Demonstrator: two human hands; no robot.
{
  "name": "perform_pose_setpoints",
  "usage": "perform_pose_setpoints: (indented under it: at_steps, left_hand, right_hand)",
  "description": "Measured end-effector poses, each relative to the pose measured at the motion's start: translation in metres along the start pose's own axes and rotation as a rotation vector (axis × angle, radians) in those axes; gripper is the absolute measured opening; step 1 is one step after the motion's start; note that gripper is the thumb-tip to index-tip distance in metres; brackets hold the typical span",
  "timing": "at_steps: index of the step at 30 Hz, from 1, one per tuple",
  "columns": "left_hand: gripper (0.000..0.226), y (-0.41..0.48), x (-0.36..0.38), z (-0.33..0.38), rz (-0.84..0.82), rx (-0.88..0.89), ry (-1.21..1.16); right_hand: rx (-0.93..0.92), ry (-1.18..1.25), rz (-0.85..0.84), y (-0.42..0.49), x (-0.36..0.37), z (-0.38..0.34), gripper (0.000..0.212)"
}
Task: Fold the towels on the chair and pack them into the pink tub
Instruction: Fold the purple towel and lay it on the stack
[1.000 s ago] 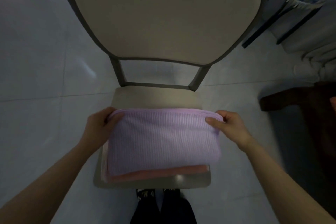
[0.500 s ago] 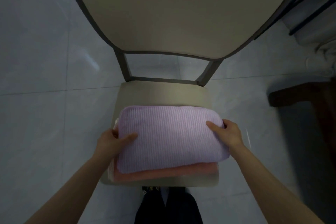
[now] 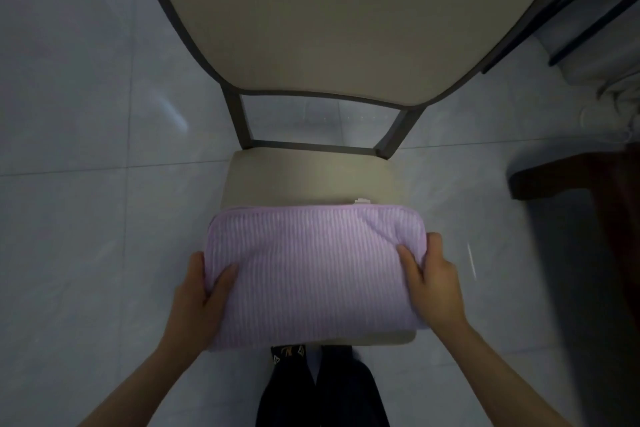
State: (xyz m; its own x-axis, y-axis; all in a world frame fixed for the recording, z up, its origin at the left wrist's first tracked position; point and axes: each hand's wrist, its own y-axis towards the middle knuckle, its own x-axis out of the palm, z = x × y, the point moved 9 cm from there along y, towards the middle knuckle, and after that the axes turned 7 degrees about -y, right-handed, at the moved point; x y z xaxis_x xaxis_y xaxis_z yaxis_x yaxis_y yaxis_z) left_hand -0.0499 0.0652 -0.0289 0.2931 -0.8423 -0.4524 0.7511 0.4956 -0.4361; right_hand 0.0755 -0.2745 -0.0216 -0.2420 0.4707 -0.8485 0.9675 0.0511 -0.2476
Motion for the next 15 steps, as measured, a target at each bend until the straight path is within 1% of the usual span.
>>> perform_pose_setpoints:
  at_steps: [1,2,4,5,6,8,9,11,15]
  left_hand:
    - [0.034,-0.001,0.002,-0.011,-0.002,-0.025,0.04]
    - [0.04,-0.002,0.001,-0.02,0.019,-0.038,0.089]
    - [0.065,0.005,0.001,-0.039,0.063,-0.053,0.229]
    - [0.072,0.01,0.001,-0.047,0.09,-0.086,0.241]
    - [0.073,0.013,0.006,-0.051,0.085,-0.118,0.171]
    - [0.061,0.016,0.024,-0.052,0.035,-0.15,0.007]
    - [0.056,0.017,0.029,-0.048,0.035,-0.159,-0.026]
    - [0.051,0.024,0.031,-0.038,0.08,-0.113,-0.048]
    - [0.057,0.048,0.028,-0.015,0.127,-0.023,-0.061]
  right_hand:
    - [0.021,0.006,-0.027,-0.002,0.011,0.005,0.04]
    - [0.044,0.002,-0.045,-0.003,0.02,0.012,0.049]
    - [0.098,-0.014,-0.075,-0.002,0.036,0.023,0.077]
    - [0.128,0.023,-0.097,-0.002,0.043,0.026,0.084]
    - [0.147,0.093,-0.126,-0.003,0.051,0.025,0.085]
    - [0.144,0.195,-0.165,-0.003,0.066,0.022,0.078]
    - [0.135,0.197,-0.166,-0.001,0.07,0.019,0.076]
    - [0.121,0.186,-0.143,0.005,0.071,0.014,0.073]
    - [0.069,0.184,-0.082,0.023,0.062,0.006,0.063]
